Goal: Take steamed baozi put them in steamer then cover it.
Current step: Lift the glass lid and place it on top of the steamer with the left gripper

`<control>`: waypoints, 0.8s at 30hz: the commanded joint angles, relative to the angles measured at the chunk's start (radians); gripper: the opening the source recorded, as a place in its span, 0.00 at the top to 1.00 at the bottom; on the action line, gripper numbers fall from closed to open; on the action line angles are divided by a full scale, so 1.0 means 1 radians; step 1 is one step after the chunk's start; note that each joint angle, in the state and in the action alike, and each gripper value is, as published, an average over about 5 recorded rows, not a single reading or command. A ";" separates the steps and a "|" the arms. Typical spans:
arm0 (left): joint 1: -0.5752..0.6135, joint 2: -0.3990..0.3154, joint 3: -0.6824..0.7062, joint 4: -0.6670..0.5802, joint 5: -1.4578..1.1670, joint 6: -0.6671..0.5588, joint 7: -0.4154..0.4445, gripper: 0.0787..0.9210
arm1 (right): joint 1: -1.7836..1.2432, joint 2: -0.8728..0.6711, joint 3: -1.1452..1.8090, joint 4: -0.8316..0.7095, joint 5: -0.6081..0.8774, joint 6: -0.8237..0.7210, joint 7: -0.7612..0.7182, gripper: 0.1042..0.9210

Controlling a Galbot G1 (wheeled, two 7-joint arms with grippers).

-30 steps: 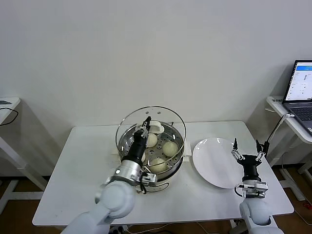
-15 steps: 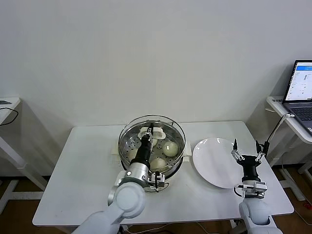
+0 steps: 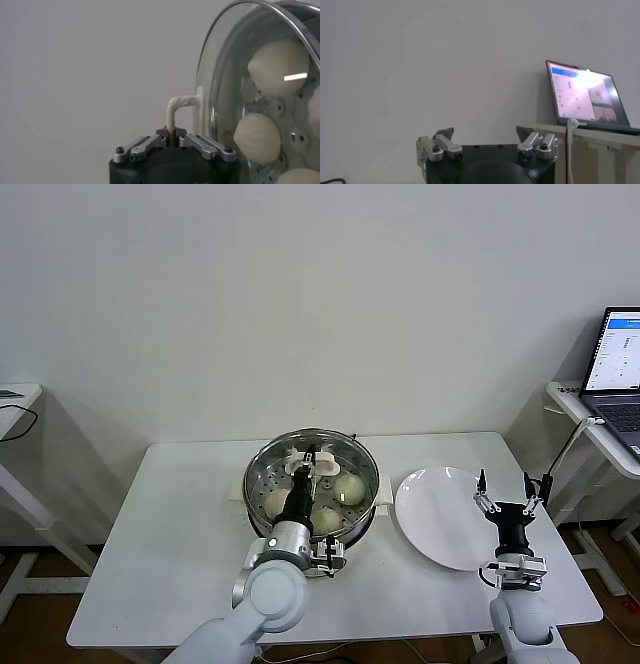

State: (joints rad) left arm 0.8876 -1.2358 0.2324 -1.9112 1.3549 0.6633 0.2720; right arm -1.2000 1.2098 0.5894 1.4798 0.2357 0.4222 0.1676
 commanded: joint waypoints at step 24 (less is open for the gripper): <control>0.001 -0.028 -0.004 0.055 0.041 -0.009 -0.015 0.87 | 0.003 0.006 -0.003 -0.007 -0.001 0.005 -0.004 0.12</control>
State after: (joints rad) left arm 0.8877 -1.2620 0.2289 -1.8622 1.3851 0.6567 0.2565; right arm -1.1980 1.2151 0.5878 1.4726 0.2341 0.4271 0.1641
